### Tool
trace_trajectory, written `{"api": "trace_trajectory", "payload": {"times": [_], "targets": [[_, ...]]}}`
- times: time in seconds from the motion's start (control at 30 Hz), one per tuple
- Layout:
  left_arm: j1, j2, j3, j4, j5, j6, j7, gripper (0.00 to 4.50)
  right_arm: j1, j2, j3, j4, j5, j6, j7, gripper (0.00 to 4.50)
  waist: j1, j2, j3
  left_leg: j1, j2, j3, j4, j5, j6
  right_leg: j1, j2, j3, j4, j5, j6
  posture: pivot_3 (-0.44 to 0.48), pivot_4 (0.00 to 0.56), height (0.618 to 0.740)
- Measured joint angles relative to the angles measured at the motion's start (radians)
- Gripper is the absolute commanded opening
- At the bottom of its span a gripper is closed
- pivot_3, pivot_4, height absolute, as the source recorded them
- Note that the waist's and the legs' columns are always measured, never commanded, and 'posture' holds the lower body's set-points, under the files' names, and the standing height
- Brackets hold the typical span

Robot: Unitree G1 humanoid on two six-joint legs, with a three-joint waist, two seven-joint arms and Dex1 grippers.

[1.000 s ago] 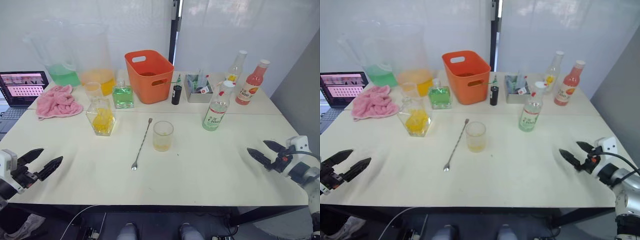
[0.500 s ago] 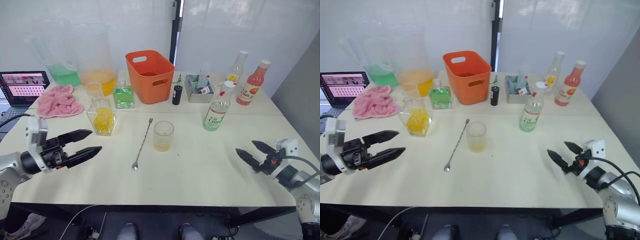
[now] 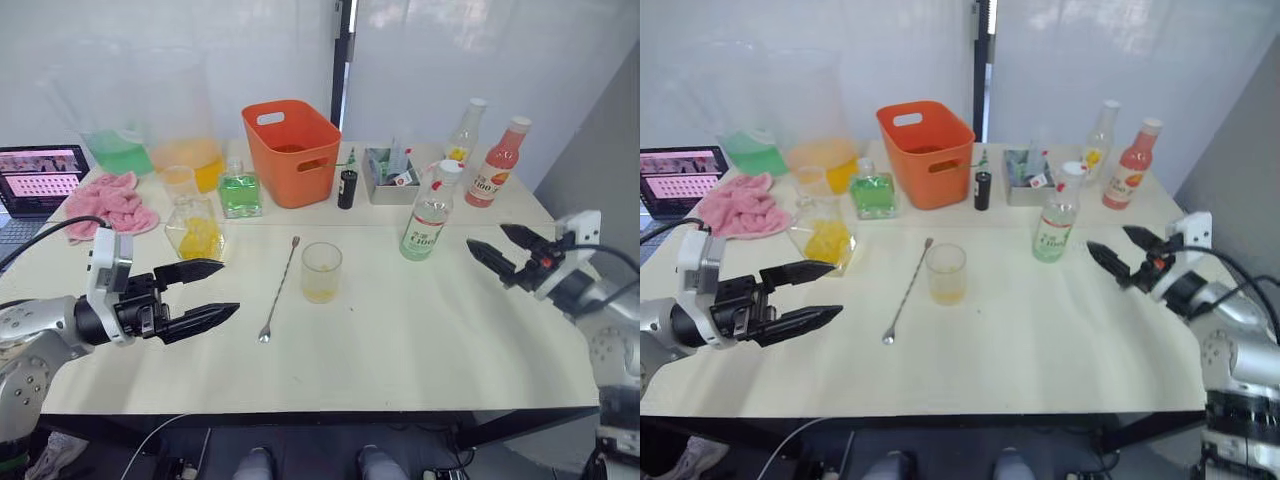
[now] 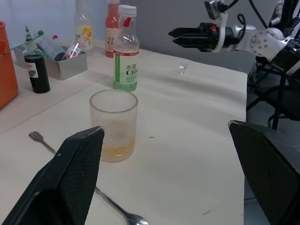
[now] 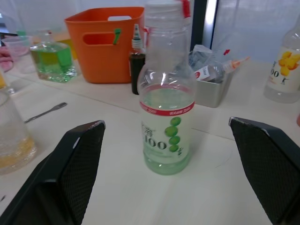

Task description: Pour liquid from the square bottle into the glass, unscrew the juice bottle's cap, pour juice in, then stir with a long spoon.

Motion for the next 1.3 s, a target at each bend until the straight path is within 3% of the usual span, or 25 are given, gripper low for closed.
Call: {"api": "trace_trajectory", "payload": {"times": [0.3,0.77,0.8,1.03,1.1,1.3], "targets": [[0.147,-0.069,0.078,-0.123,-0.014,-0.013,0.079,4.48,-0.346,0.024,0.116,0.359,-0.126,-0.092,0.068,4.5,0.004,0.001,0.001,0.0,0.0,0.0,0.0,0.0,0.0,0.0,0.0,0.0,-0.001,0.001,-0.001,0.0,0.15,0.725],[0.249,-0.137,0.087,-0.205,0.007,-0.093,0.146,4.48,-0.601,0.11,0.161,0.753,-0.236,-0.236,0.123,4.5,-0.003,0.002,0.001,0.0,0.0,0.0,-0.001,0.0,0.0,0.0,0.0,0.0,0.0,0.002,-0.004,0.0,0.15,0.725],[0.253,-0.137,0.087,-0.206,0.008,-0.095,0.149,4.5,-0.611,0.115,0.16,0.773,-0.24,-0.242,0.124,3.94,-0.003,0.002,0.001,0.0,0.0,0.0,-0.001,0.0,0.0,0.0,0.0,0.0,0.0,0.002,-0.004,0.0,0.15,0.725],[0.267,-0.139,0.08,-0.206,0.011,-0.116,0.168,4.5,-0.639,0.133,0.151,0.849,-0.267,-0.298,0.109,1.63,-0.002,0.002,0.001,-0.001,0.0,0.0,-0.001,0.0,0.0,0.0,0.0,0.0,0.0,0.002,-0.004,0.0,0.15,0.725],[0.267,-0.139,0.071,-0.206,0.012,-0.119,0.169,4.5,-0.639,0.139,0.146,0.859,-0.269,-0.309,0.108,1.4,-0.002,0.002,0.001,0.0,0.0,0.0,-0.001,0.0,0.0,-0.001,0.0,0.0,0.0,0.002,-0.004,0.0,0.15,0.725],[0.245,-0.136,0.045,-0.204,0.029,-0.132,0.168,4.5,-0.639,0.138,0.141,0.862,-0.272,-0.314,0.113,1.4,-0.003,0.002,0.001,0.0,0.0,0.0,-0.001,0.0,0.0,-0.001,0.0,0.0,0.0,0.002,-0.004,0.0,0.15,0.725]]}}
